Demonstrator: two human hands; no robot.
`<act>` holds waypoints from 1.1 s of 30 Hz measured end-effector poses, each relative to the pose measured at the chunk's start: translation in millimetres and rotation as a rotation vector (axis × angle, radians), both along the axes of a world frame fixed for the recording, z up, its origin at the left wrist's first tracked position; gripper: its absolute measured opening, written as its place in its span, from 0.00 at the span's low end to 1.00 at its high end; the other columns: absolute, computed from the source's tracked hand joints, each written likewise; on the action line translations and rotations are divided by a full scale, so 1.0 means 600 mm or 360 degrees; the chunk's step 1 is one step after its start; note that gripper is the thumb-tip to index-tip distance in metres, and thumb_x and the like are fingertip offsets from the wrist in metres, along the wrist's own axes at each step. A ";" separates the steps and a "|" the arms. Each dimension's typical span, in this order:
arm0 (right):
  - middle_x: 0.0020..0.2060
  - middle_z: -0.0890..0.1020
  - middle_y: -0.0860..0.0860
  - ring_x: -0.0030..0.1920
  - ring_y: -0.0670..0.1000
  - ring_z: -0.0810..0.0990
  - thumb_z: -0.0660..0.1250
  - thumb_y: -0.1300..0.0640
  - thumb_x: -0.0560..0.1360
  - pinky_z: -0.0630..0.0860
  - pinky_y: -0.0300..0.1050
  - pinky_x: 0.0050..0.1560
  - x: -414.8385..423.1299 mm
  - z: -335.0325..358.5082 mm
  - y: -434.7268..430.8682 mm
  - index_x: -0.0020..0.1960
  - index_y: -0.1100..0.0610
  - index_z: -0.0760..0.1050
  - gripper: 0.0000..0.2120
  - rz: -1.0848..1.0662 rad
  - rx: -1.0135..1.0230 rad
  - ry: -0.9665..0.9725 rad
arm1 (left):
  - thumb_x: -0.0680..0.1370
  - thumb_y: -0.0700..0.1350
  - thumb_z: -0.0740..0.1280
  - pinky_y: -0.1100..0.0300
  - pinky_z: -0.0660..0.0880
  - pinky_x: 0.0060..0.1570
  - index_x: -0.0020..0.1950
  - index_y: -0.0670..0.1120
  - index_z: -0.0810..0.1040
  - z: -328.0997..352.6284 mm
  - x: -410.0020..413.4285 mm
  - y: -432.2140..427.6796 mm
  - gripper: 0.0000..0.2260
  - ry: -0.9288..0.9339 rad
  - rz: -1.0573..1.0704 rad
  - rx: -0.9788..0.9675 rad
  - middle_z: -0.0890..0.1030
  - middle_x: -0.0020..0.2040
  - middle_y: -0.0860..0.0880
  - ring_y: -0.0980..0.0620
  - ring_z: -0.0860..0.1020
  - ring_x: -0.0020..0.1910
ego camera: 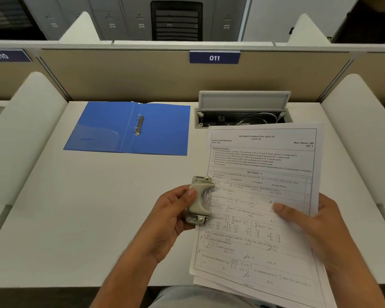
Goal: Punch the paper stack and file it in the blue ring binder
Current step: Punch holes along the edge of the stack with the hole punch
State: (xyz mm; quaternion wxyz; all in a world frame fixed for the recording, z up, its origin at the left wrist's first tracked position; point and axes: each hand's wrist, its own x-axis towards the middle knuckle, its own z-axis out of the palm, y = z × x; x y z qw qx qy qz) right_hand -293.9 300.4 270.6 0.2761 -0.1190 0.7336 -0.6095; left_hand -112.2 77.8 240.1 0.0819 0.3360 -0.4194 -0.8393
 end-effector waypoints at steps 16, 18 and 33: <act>0.48 0.91 0.51 0.46 0.54 0.91 0.77 0.68 0.71 0.87 0.43 0.40 0.004 -0.006 -0.002 0.56 0.56 0.86 0.16 0.0007 -0.0009 -0.0007 | 0.84 0.44 0.66 0.55 0.85 0.39 0.64 0.40 0.83 -0.004 0.000 0.002 0.13 -0.0021 0.0089 -0.0017 0.88 0.54 0.40 0.48 0.86 0.44; 0.48 0.91 0.51 0.45 0.55 0.91 0.77 0.68 0.72 0.87 0.44 0.40 0.004 -0.007 -0.001 0.56 0.56 0.86 0.15 0.0006 -0.0003 -0.0010 | 0.84 0.44 0.66 0.55 0.85 0.40 0.64 0.41 0.84 -0.004 0.000 0.001 0.12 -0.0015 0.0081 -0.0019 0.88 0.54 0.40 0.48 0.86 0.45; 0.48 0.91 0.52 0.45 0.56 0.91 0.77 0.68 0.72 0.86 0.44 0.38 0.010 -0.002 -0.006 0.57 0.58 0.85 0.16 -0.0014 -0.0028 -0.0059 | 0.82 0.51 0.66 0.47 0.84 0.53 0.63 0.43 0.85 -0.001 0.007 -0.004 0.16 0.0057 0.0040 0.0004 0.86 0.60 0.38 0.43 0.86 0.51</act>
